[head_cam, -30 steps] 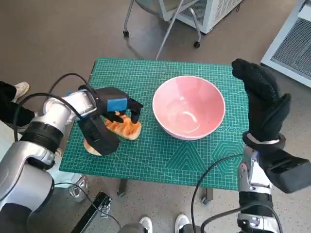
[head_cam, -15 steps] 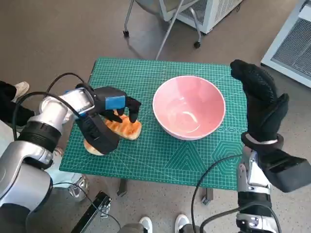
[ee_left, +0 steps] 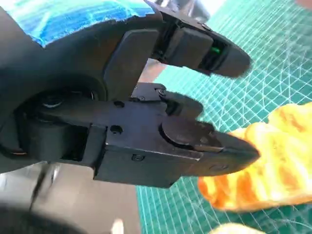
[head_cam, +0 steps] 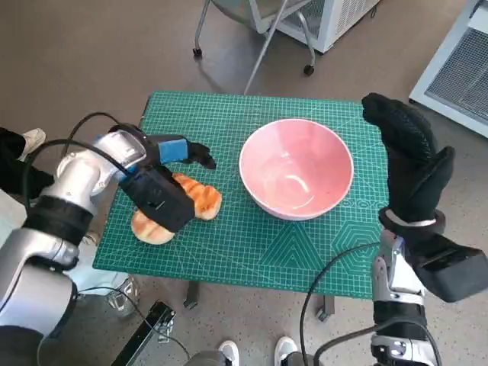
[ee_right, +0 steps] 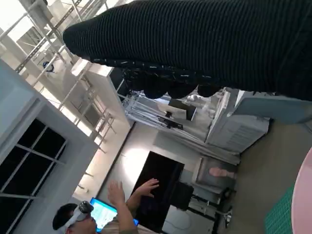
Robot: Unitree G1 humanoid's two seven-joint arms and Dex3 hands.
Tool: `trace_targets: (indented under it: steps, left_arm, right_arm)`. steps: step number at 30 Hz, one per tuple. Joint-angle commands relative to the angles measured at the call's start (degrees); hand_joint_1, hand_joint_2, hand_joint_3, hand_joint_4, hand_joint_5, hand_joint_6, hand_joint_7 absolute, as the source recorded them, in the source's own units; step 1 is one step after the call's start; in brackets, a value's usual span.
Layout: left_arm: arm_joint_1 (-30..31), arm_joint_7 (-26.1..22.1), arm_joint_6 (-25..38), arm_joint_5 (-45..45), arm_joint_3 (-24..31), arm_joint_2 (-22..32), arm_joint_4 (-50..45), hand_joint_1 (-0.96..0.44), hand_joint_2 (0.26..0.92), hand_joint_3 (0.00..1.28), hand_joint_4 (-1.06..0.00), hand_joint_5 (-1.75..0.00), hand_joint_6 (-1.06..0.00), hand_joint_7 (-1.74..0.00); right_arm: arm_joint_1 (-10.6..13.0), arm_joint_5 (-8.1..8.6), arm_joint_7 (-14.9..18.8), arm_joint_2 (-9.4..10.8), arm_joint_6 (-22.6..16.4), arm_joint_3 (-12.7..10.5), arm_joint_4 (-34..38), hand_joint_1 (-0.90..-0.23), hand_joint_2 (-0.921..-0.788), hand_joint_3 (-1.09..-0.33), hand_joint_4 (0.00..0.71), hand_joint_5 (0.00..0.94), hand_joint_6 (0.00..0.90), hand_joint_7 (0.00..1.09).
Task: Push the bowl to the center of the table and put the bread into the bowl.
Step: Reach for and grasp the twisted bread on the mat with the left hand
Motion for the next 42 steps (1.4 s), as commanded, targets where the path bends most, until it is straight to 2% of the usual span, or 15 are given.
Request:
trace_targets:
  steps: [1, 7, 15, 26, 37, 42]
  left_arm:
    - [2.84, -3.89, 3.05, -0.65, 0.82, 0.55, -3.75, -0.53, 0.711, 0.00, -0.18, 0.00, -0.31, -0.01]
    - [4.59, -5.45, 5.32, 0.50, 0.68, 0.81, -5.94, -0.55, 0.712, 0.00, -0.17, 0.00, -0.28, 0.00]
    - [5.90, -4.08, 5.67, 1.14, 0.30, 0.79, -5.41, -0.55, 0.718, 0.00, -0.15, 0.00, -0.27, 0.00]
    - [6.97, -2.43, 6.01, 2.25, -0.57, -0.21, -3.81, -0.55, 0.719, 0.00, -0.15, 0.00, -0.28, 0.00]
    - [8.00, 2.24, 5.91, 4.60, -2.96, -1.96, -0.27, -0.47, 0.718, 0.00, -0.17, -0.01, -0.30, -0.01]
    - [8.14, 6.02, 5.50, 5.79, -4.34, -3.13, 2.86, -0.37, 0.718, 0.00, -0.22, -0.02, -0.32, -0.01]
  right_arm:
    - [1.37, -0.27, -0.20, 0.12, 0.78, -0.24, 0.06, -0.593, -0.921, -0.753, 0.350, 0.006, 0.071, 0.72]
    - [1.31, -0.30, 0.00, 0.12, 0.74, -0.14, 0.26, -0.592, -0.921, -0.762, 0.351, 0.006, 0.072, 0.73]
    - [1.04, 0.26, 0.47, -0.03, 0.86, -0.20, 0.62, -0.591, -0.921, -0.766, 0.351, 0.006, 0.070, 0.73]
    - [1.29, 0.16, 0.39, -0.04, 1.07, -0.10, 0.07, -0.590, -0.921, -0.767, 0.352, 0.005, 0.069, 0.73]
    - [1.15, 0.42, 0.51, -0.21, 1.19, -0.28, 0.05, -0.590, -0.921, -0.767, 0.352, 0.004, 0.067, 0.73]
    - [1.18, 0.28, 0.33, -0.18, 1.25, -0.26, -0.20, -0.590, -0.921, -0.767, 0.352, 0.004, 0.067, 0.73]
